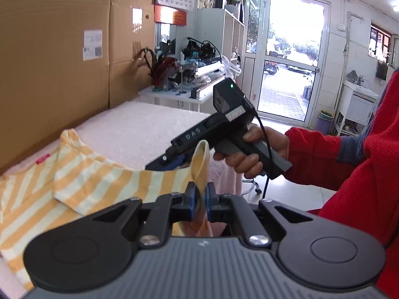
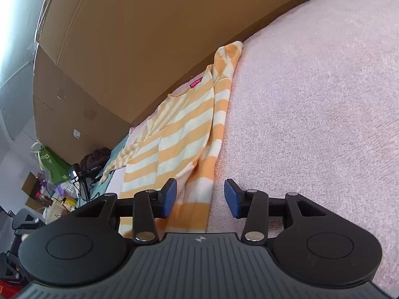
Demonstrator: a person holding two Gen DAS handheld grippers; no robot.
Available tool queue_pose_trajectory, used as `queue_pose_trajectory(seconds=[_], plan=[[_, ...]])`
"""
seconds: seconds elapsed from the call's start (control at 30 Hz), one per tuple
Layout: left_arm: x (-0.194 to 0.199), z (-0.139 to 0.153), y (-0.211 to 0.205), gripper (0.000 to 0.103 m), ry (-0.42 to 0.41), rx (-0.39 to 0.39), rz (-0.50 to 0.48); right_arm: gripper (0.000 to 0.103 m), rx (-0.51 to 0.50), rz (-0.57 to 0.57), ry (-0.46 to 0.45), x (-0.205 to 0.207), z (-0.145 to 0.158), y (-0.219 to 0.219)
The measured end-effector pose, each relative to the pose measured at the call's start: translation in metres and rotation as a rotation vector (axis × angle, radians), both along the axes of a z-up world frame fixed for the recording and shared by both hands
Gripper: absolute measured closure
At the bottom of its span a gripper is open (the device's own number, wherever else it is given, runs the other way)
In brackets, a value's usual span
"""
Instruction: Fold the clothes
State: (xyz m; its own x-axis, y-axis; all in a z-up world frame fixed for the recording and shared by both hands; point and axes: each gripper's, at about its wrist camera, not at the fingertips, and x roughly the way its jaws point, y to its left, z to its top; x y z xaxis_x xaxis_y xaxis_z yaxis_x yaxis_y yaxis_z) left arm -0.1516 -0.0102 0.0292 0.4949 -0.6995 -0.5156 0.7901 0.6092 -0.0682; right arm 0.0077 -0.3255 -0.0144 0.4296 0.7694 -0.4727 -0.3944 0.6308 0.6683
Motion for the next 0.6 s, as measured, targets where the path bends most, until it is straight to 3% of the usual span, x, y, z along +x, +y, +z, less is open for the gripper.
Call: queue_pose_trajectory(seconds=[0.1, 0.27, 0.43, 0.6], plan=[[0.003, -0.022, -0.007, 0.1, 0.061, 0.019, -0.03, 0.056, -0.052, -0.055, -0.064, 0.003, 0.012, -0.004], [0.005, -0.041, -0.011, 0.1, 0.101, 0.073, -0.06, 0.055, -0.059, -0.071, -0.083, 0.021, 0.021, -0.001], [0.007, -0.058, -0.014, 0.1, 0.133, 0.13, -0.083, 0.055, -0.071, -0.072, -0.077, 0.041, 0.02, 0.013], [0.006, -0.066, -0.013, 0.1, 0.153, 0.128, -0.104, 0.052, -0.04, -0.067, -0.057, 0.075, 0.022, 0.031]])
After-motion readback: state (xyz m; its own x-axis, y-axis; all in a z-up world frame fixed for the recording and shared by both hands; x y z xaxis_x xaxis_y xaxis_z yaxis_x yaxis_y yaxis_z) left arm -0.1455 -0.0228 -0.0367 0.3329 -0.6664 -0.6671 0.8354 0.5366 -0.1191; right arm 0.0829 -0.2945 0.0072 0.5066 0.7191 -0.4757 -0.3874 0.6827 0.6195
